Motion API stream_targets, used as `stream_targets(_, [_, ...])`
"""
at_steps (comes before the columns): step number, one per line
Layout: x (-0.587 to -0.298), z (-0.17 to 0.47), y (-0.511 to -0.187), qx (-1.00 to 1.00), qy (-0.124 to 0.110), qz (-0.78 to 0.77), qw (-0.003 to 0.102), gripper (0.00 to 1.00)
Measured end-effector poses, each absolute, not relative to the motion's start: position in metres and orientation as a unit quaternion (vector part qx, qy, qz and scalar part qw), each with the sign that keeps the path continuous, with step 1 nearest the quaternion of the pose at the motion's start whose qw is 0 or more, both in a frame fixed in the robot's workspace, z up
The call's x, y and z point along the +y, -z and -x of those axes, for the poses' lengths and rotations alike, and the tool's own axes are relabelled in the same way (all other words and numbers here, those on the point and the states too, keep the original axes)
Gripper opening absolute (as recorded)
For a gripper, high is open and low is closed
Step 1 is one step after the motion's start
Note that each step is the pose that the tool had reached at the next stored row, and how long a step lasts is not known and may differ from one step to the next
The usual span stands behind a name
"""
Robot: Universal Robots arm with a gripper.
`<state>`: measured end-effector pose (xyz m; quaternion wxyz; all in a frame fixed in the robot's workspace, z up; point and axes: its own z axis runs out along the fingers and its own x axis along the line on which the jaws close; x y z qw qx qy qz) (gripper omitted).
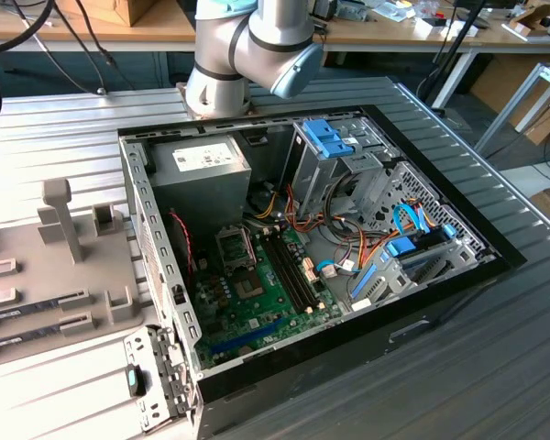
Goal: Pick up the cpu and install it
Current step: 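Pick up the cpu and move it towards the insertion slot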
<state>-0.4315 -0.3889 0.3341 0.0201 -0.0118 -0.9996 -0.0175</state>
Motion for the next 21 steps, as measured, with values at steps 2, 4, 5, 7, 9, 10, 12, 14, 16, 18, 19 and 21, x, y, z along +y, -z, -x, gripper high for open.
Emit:
stream_targets(2, [-0.3889, 0.4314, -0.3350, -1.000, 0.017, 0.012, 0.020, 0.47])
stream_targets(4, [-0.3889, 0.4315, -0.3359, -1.000, 0.017, 0.012, 0.020, 0.47])
stream_targets(5, [-0.3889, 0.4315, -0.3365, -1.000, 0.017, 0.012, 0.020, 0.47])
stream_targets(7, [-0.3889, 0.4314, -0.3378, -1.000, 0.017, 0.012, 0.020, 0.47])
stream_targets(9, [-0.3889, 0.4315, -0.3388, -1.000, 0.017, 0.012, 0.020, 0.47])
stream_targets(10, [-0.3889, 0.4315, -0.3391, -1.000, 0.017, 0.012, 0.020, 0.47])
stream_targets(12, [-0.3889, 0.4315, -0.3399, -1.000, 0.017, 0.012, 0.020, 0.47])
stream_targets(14, [-0.3889, 0.4315, -0.3408, -1.000, 0.017, 0.012, 0.020, 0.47])
stream_targets(16, [-0.3889, 0.4315, -0.3421, -1.000, 0.017, 0.012, 0.020, 0.47])
stream_targets(18, [-0.3889, 0.4315, -0.3429, -1.000, 0.017, 0.012, 0.020, 0.47])
stream_targets(19, [-0.3889, 0.4315, -0.3435, -1.000, 0.017, 0.012, 0.020, 0.47])
stream_targets(21, [-0.3889, 0.4315, -0.3443, -1.000, 0.017, 0.012, 0.020, 0.47])
